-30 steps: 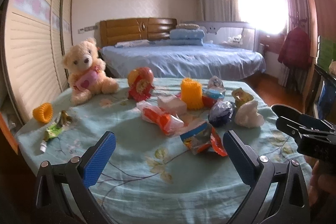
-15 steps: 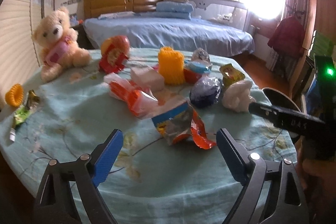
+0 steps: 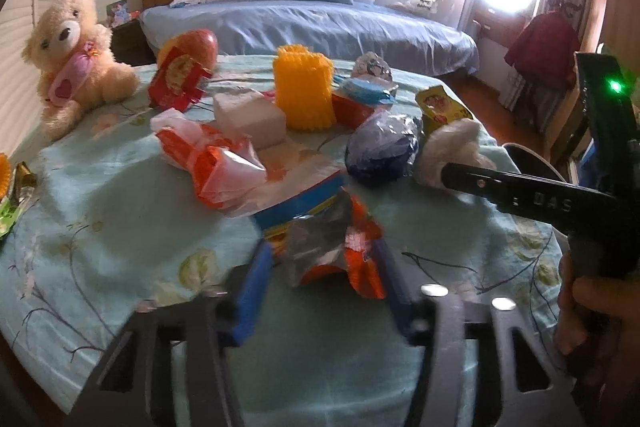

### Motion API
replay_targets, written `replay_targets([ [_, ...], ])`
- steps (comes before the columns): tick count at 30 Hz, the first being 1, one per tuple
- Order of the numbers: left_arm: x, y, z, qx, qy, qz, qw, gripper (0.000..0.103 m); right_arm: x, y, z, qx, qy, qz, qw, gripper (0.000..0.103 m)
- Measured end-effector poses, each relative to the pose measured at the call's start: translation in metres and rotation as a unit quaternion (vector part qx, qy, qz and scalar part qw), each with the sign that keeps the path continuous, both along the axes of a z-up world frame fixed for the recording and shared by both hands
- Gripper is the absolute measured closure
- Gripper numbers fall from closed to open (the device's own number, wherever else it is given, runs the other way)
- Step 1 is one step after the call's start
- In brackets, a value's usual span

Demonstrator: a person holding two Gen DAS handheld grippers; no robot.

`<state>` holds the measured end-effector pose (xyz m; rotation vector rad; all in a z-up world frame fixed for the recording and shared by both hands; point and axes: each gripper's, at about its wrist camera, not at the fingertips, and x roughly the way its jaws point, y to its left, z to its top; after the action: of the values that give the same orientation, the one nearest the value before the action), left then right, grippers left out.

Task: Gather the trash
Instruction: 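Grasp the white tissue with the right tool while the left tool grasps the blue snack wrapper, then carry both items over the bin and open both tools to drop them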

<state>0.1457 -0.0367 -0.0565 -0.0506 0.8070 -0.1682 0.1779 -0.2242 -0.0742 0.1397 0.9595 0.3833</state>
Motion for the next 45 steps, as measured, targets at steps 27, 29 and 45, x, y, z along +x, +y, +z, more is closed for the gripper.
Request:
replay_targets([
  [27,-0.003,-0.051,0.01,-0.012,-0.02,-0.109,0.9938,0.097,-0.058,-0.08,0.011,0.027,-0.017,-0.097,0.995,0.079],
  [29,-0.001,-0.061,0.011,-0.012,-0.02,-0.116,0.9929,0.097,-0.061,-0.087,0.013,0.026,-0.019,-0.107,0.994,0.079],
  [45,0.036,-0.123,0.008,-0.003,-0.022,-0.169,0.9853,0.097,-0.067,-0.153,0.012,0.01,-0.018,-0.169,0.985,0.079],
])
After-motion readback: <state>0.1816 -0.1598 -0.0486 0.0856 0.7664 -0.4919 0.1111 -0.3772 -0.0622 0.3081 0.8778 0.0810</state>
